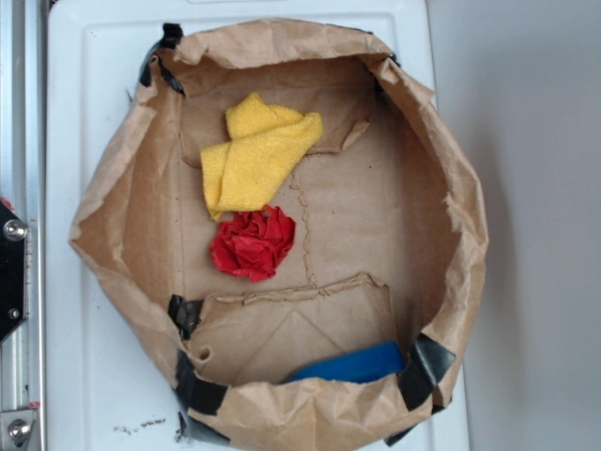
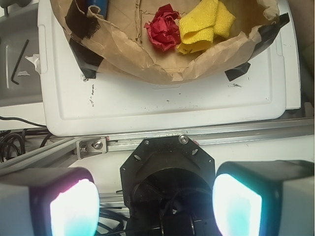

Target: Grab the yellow cloth.

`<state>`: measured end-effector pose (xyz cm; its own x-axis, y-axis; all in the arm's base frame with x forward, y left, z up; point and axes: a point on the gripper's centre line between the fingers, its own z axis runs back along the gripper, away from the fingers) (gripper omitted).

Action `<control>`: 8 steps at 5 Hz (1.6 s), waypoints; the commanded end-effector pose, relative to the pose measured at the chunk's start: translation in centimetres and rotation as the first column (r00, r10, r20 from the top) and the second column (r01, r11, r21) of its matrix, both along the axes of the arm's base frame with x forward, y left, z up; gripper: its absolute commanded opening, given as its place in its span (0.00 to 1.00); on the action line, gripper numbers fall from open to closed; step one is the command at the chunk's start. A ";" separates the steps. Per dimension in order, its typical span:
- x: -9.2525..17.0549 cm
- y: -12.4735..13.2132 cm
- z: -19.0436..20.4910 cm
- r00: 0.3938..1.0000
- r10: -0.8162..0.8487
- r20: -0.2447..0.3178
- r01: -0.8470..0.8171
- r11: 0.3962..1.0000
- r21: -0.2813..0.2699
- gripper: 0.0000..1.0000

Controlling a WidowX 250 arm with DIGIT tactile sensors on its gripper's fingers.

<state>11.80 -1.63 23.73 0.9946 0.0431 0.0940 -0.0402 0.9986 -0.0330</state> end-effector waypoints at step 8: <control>17.2 2.6 -5.7 0.719 0.687 0.107 -0.677 0.726 -0.121 1.00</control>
<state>29.14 -0.62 15.33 0.7009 0.7013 0.1296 -0.6951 0.7125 -0.0963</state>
